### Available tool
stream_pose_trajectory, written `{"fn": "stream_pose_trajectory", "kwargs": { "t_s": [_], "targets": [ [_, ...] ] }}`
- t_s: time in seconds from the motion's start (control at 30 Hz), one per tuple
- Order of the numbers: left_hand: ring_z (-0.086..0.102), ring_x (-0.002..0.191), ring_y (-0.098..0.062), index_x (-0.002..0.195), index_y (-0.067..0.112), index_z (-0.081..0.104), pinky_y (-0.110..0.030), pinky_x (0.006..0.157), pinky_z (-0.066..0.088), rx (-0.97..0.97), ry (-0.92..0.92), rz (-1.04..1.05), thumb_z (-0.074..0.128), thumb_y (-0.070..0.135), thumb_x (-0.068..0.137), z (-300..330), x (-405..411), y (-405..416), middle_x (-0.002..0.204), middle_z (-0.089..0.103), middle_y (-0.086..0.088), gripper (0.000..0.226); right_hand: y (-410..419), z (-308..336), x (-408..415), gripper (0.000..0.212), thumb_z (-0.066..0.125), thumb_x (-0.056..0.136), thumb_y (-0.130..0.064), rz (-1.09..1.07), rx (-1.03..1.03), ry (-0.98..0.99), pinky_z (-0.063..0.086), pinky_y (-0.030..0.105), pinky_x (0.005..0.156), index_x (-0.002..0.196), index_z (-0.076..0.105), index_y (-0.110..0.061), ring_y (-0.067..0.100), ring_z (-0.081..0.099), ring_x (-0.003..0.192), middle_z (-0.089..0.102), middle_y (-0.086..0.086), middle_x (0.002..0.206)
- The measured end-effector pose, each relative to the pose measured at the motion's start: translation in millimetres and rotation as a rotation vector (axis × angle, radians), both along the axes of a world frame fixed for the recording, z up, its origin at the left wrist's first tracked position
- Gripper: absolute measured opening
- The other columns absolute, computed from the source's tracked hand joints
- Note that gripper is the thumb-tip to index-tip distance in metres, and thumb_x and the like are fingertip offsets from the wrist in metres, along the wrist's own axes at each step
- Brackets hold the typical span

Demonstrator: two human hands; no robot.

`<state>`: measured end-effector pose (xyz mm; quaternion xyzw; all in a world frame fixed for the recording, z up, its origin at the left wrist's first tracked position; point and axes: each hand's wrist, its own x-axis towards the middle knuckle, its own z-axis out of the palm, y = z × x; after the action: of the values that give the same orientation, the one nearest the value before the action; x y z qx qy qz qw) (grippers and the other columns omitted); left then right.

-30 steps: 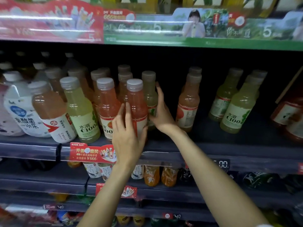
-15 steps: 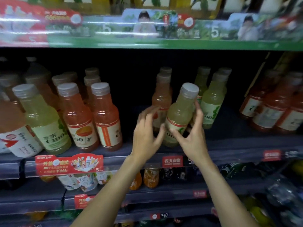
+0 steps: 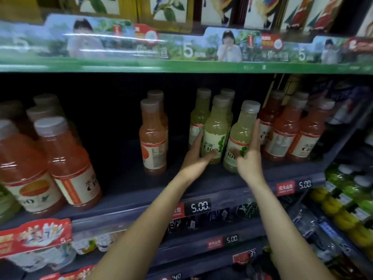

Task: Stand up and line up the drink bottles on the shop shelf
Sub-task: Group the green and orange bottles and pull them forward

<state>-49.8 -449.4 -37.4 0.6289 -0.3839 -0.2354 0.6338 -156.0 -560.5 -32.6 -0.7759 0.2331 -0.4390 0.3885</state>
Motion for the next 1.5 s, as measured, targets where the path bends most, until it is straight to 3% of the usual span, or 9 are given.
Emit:
{"fn": "stream_pose_trajectory", "kwargs": {
  "t_s": [0.2, 0.3, 0.4, 0.47, 0.6, 0.83, 1.03, 1.23, 1.5],
  "targets": [
    [0.04, 0.117, 0.019, 0.135, 0.044, 0.027, -0.001, 0.094, 0.032, -0.065, -0.05, -0.047, 0.063, 0.007, 0.09, 0.2, -5.4, 6.9, 0.127, 0.038, 0.036, 0.068, -10.2, -1.9, 0.4, 0.093, 0.051, 0.093, -0.001, 0.087, 0.061, 0.097, 0.021, 0.045, 0.117, 0.142, -0.007, -0.055, 0.016, 0.013, 0.146, 0.01, -0.005, 0.159],
    [0.033, 0.13, 0.005, 0.144, 0.034, 0.026, -0.009, 0.104, 0.03, -0.044, -0.184, 0.001, 0.065, 0.027, 0.086, 2.0, -9.5, 27.8, 0.137, 0.033, 0.027, 0.07, 3.5, 0.2, -8.0, 0.092, 0.048, 0.092, 0.004, 0.065, 0.028, 0.207, 0.015, 0.042, 0.118, 0.147, -0.009, -0.042, 0.018, 0.006, 0.146, 0.001, -0.001, 0.16],
    [0.038, 0.133, -0.002, 0.142, 0.024, 0.037, -0.029, 0.11, 0.035, -0.059, -0.407, 0.172, 0.056, 0.038, 0.087, 0.0, -14.5, 70.0, 0.142, 0.042, 0.012, 0.06, 42.1, -2.5, -17.7, 0.071, 0.053, 0.091, -0.001, -0.119, -0.055, 0.213, 0.013, 0.034, 0.117, 0.15, 0.019, -0.023, 0.023, 0.008, 0.145, 0.004, 0.01, 0.157],
    [0.044, 0.128, -0.003, 0.137, 0.023, 0.043, -0.027, 0.106, 0.039, -0.115, -0.566, 0.325, 0.055, 0.029, 0.092, 1.6, -16.3, 110.7, 0.137, 0.049, 0.011, 0.047, 79.9, -6.0, -17.4, 0.048, 0.056, 0.088, -0.001, -0.153, -0.137, 0.081, 0.027, 0.037, 0.112, 0.134, 0.044, -0.012, 0.027, 0.026, 0.138, 0.023, 0.012, 0.148],
    [0.042, 0.13, -0.013, 0.136, 0.009, 0.042, -0.029, 0.107, 0.034, -0.165, -0.876, 0.606, 0.055, 0.019, 0.09, -5.9, 3.1, 193.1, 0.137, 0.046, 0.0, 0.049, 154.1, -13.3, 13.3, 0.031, 0.054, 0.089, -0.009, 0.11, -0.169, -0.105, 0.042, 0.044, 0.101, 0.119, 0.057, -0.017, 0.018, 0.045, 0.121, 0.042, -0.001, 0.124],
    [0.03, 0.137, -0.033, 0.145, 0.013, 0.022, -0.035, 0.111, 0.029, -0.037, -0.723, 1.144, 0.063, 0.024, 0.084, -8.9, 55.5, 276.7, 0.146, 0.027, -0.022, 0.074, 247.4, -6.1, 96.5, 0.072, 0.068, 0.085, -0.018, 0.583, -0.086, -0.014, 0.035, 0.028, 0.109, 0.143, 0.026, -0.029, 0.008, 0.034, 0.133, 0.032, -0.011, 0.141],
    [0.041, 0.13, -0.03, 0.15, 0.012, 0.016, -0.042, 0.101, 0.042, 0.129, -0.59, 1.077, 0.072, 0.025, 0.081, -6.4, 75.0, 287.2, 0.142, 0.04, -0.016, 0.09, 275.5, -8.6, 137.4, 0.098, 0.077, 0.077, -0.016, 0.681, 0.122, 0.046, 0.04, 0.02, 0.098, 0.148, 0.011, -0.034, 0.006, 0.048, 0.123, 0.045, -0.003, 0.14],
    [0.04, 0.104, 0.008, 0.146, 0.012, 0.028, -0.002, 0.085, 0.031, 0.028, -0.672, 0.998, 0.074, 0.028, 0.081, -8.9, 72.1, 299.8, 0.131, 0.042, 0.001, 0.081, 280.4, -14.1, 127.0, 0.087, 0.081, 0.072, -0.018, 0.525, 0.221, -0.12, 0.039, 0.004, 0.09, 0.141, 0.029, -0.025, -0.01, 0.051, 0.112, 0.053, -0.009, 0.128],
    [0.049, 0.125, -0.02, 0.136, 0.019, 0.035, -0.04, 0.095, 0.05, -0.22, -0.839, 0.722, 0.073, 0.039, 0.077, 7.0, 23.4, 253.4, 0.136, 0.042, 0.006, 0.074, 231.7, -19.3, 40.2, 0.084, 0.08, 0.07, -0.027, 0.37, 0.349, -0.357, 0.043, 0.021, 0.099, 0.135, 0.028, -0.036, 0.006, 0.051, 0.122, 0.051, -0.019, 0.129]
  ]
}}
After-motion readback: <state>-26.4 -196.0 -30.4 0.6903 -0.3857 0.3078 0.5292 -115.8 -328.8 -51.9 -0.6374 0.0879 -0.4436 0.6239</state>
